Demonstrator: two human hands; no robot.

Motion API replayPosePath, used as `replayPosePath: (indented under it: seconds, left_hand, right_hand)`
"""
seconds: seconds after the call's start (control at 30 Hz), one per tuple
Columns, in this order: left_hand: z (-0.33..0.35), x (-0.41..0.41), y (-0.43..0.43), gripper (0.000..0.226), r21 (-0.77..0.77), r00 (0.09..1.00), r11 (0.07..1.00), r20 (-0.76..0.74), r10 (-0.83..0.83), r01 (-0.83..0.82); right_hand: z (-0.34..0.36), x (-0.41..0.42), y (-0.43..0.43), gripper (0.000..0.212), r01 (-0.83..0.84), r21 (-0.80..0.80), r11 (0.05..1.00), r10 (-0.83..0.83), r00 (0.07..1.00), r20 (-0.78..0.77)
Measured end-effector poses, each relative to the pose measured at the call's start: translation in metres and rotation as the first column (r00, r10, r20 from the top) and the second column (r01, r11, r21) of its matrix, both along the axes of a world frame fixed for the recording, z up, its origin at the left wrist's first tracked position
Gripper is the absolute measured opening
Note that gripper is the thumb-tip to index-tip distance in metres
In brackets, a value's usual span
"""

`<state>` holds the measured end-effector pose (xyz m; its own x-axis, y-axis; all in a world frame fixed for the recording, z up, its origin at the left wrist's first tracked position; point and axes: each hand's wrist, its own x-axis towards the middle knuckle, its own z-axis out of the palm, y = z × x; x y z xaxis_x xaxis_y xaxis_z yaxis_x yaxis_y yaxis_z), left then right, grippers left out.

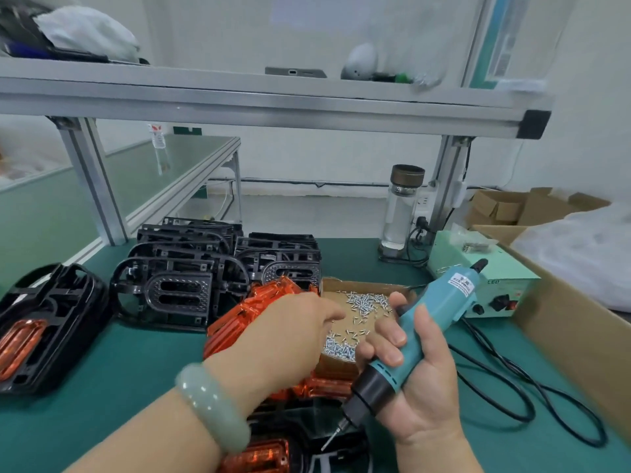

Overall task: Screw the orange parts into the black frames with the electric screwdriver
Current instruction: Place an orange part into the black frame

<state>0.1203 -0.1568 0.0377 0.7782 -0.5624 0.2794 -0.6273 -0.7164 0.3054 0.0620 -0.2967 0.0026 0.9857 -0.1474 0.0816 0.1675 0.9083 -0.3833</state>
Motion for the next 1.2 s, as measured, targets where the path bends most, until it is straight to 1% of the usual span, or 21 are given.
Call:
replayPosePath:
  seconds: [0.07, 0.13, 0.23, 0.3, 0.37, 0.4, 0.47, 0.5, 0.63, 0.73, 0.8, 0.9, 1.0, 1.1, 1.2]
  left_hand:
    - [0.0, 0.015, -0.023, 0.04, 0.119, 1.0, 0.993, 0.012, -0.023, 0.021]
    - [-0.002, 0.024, -0.04, 0.041, 0.247, 0.998, 0.968, 0.021, -0.052, 0.045]
    - [-0.004, 0.029, -0.053, 0.034, 0.42, 0.994, 0.9, -0.044, -0.102, 0.111]
    - [-0.006, 0.029, -0.056, 0.023, 0.54, 0.989, 0.829, -0.09, -0.117, 0.147]
    - [-0.006, 0.028, -0.059, 0.008, 0.649, 0.987, 0.744, -0.09, -0.132, 0.159]
    - [-0.006, 0.028, -0.06, 0.009, 0.691, 0.987, 0.706, -0.101, -0.124, 0.159]
    - [-0.005, 0.029, -0.063, 0.007, 0.755, 0.986, 0.634, -0.126, -0.109, 0.167]
    - [-0.004, 0.03, -0.064, 0.008, 0.757, 0.986, 0.631, -0.119, -0.119, 0.168]
    - [-0.007, 0.032, -0.065, 0.016, 0.721, 0.989, 0.679, -0.057, -0.139, 0.137]
    - [-0.012, 0.032, -0.064, 0.016, 0.666, 0.993, 0.739, -0.024, -0.118, 0.104]
    - [-0.014, 0.033, -0.063, 0.015, 0.633, 0.994, 0.768, -0.025, -0.108, 0.1]
    - [-0.016, 0.034, -0.063, 0.013, 0.619, 0.991, 0.775, -0.064, -0.115, 0.13]
    - [-0.016, 0.034, -0.067, 0.013, 0.595, 0.993, 0.796, -0.073, -0.088, 0.115]
    - [-0.019, 0.034, -0.068, 0.016, 0.539, 0.997, 0.839, -0.031, -0.074, 0.079]
    - [-0.022, 0.034, -0.064, 0.014, 0.432, 0.999, 0.901, -0.014, -0.052, 0.053]
  right_hand:
    - [0.0, 0.001, -0.001, 0.022, -0.003, 0.005, 1.0, 0.003, 1.0, -0.005]
    - [0.001, 0.002, -0.003, 0.023, 0.003, 0.012, 1.0, -0.003, 1.0, -0.014]
    - [-0.001, 0.003, -0.005, 0.019, -0.009, 0.053, 0.999, 0.01, 1.0, -0.018]
    - [-0.002, 0.004, -0.007, 0.022, -0.043, 0.072, 0.997, 0.042, 0.999, 0.004]
    - [-0.002, 0.004, -0.007, 0.044, -0.077, 0.086, 0.993, 0.074, 0.997, 0.037]
    - [-0.001, 0.004, -0.007, 0.054, -0.079, 0.087, 0.993, 0.076, 0.996, 0.044]
    - [0.0, 0.004, -0.007, 0.062, -0.074, 0.079, 0.994, 0.071, 0.996, 0.048]
    - [0.0, 0.004, -0.007, 0.062, -0.074, 0.079, 0.994, 0.071, 0.996, 0.049]
    - [0.0, 0.005, -0.006, 0.062, -0.082, 0.092, 0.992, 0.078, 0.996, 0.046]
    - [-0.001, 0.005, -0.005, 0.054, -0.079, 0.089, 0.993, 0.077, 0.997, 0.028]
    - [-0.002, 0.006, -0.005, 0.049, -0.076, 0.087, 0.993, 0.075, 0.997, 0.02]
    - [-0.002, 0.006, -0.006, 0.053, -0.082, 0.115, 0.99, 0.08, 0.997, 0.024]
    - [-0.001, 0.006, -0.007, 0.042, -0.078, 0.122, 0.99, 0.076, 0.997, 0.016]
    - [-0.002, 0.005, -0.009, 0.057, -0.083, 0.137, 0.987, 0.078, 0.996, 0.039]
    - [0.0, 0.005, -0.01, 0.063, -0.073, 0.132, 0.989, 0.068, 0.997, 0.042]
